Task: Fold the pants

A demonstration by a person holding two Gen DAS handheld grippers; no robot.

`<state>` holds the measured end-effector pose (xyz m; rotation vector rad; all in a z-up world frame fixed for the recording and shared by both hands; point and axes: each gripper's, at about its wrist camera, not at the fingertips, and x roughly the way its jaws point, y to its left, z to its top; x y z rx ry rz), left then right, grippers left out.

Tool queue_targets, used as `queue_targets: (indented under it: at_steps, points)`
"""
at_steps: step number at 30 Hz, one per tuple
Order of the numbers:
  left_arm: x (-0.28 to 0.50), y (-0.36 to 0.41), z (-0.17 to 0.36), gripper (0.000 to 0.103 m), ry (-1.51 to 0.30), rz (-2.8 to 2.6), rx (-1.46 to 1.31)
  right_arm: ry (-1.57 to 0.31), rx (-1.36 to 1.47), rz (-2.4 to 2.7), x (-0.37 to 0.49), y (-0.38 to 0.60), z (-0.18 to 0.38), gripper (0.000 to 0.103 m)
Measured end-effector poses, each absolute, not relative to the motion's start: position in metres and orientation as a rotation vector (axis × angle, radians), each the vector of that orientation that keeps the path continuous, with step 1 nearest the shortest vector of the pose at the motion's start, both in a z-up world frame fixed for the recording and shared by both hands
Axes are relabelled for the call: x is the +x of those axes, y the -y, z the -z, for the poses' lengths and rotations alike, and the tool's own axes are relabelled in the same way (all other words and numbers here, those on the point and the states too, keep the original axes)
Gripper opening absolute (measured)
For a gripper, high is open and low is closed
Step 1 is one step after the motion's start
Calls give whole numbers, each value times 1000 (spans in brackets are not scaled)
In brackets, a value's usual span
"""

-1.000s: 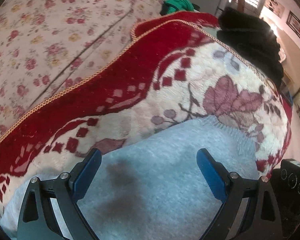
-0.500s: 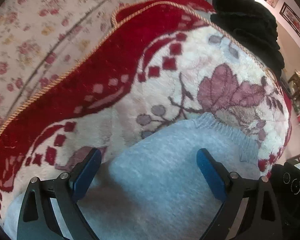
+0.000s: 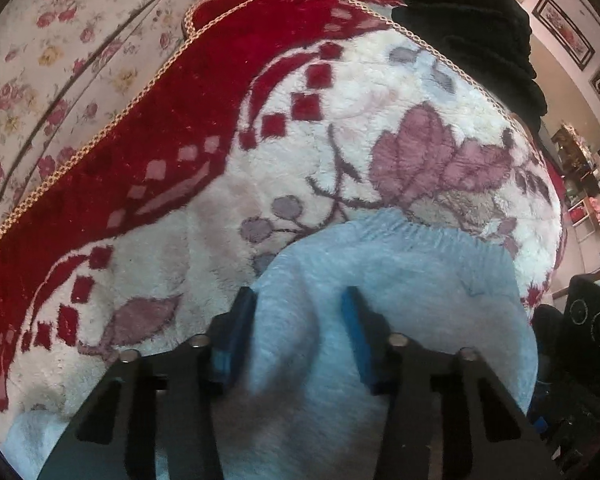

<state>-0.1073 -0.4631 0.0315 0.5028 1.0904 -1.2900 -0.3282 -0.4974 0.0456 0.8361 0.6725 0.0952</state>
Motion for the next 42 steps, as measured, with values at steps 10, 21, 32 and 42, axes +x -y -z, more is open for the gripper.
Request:
queue_targets:
  at_steps: [10,21,32,42]
  points:
    - [-108,447,-62,17,-1045,1237,448,-636,747,-106,-325,489,-70,38]
    - [-118,419,-117,14,-905,1188,424,-577,649,-143,-325,468,-116,38]
    - [-123,368,-164,2,-796,1108,365,-544,550,-204,-317,432,-155,38]
    - [-110,289,-194,0,-748,1011,235,-546,422,-305,-299,378,-190,38]
